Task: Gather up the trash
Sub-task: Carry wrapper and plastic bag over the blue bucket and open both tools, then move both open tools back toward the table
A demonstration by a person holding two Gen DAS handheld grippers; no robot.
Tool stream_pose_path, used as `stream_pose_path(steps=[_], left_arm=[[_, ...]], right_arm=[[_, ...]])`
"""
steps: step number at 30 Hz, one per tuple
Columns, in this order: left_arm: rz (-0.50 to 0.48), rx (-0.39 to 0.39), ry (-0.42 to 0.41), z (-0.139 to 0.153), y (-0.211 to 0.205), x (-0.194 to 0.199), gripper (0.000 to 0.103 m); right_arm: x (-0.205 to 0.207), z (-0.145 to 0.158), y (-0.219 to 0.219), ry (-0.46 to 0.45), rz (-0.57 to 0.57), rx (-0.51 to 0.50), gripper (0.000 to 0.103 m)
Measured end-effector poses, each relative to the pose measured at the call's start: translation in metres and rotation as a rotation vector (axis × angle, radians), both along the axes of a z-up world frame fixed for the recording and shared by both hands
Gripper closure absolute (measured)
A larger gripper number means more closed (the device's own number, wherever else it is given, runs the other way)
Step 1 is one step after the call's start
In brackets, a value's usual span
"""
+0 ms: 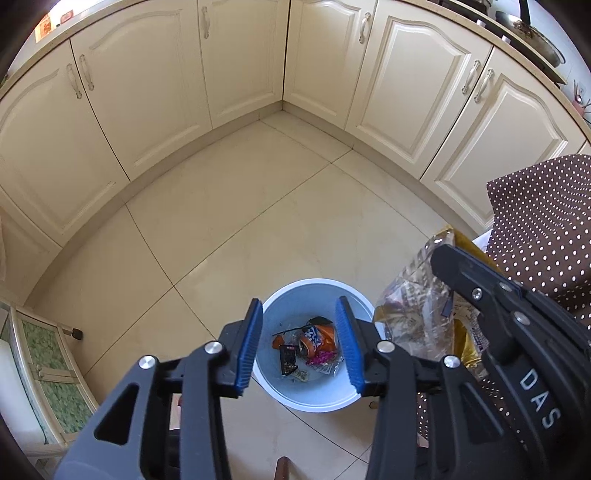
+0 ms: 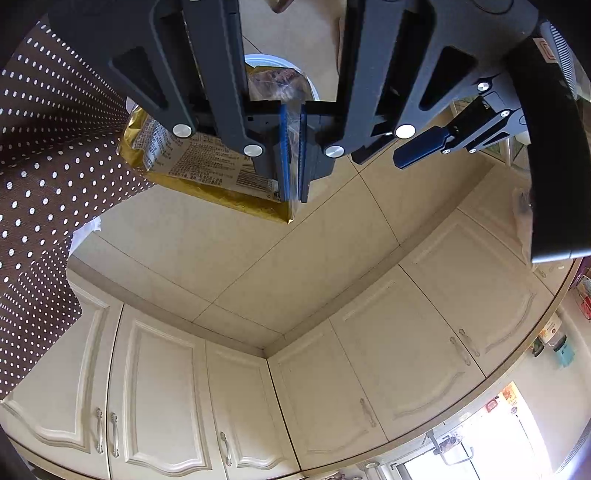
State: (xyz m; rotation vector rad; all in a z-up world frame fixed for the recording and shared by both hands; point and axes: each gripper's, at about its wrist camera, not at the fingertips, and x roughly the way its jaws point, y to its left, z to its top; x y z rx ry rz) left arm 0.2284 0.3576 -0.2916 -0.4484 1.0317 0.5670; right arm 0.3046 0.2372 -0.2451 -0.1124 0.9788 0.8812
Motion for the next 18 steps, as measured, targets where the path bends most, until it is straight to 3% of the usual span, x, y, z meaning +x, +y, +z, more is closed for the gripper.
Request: stream_pose_path(steps=[13,18], left_arm=[[0.02,0.005,-0.012,0.008,0.003,-0.006,0.063],[0.011,0.017,-0.012,0.013,0.001,-0.008,0.062]], right_arm=[[-0.002,0.004,0.003,0.007,0.004,0.017,0.097],[0.001,0.002,-0.002,0.05,-0.002,0.02,0.094]])
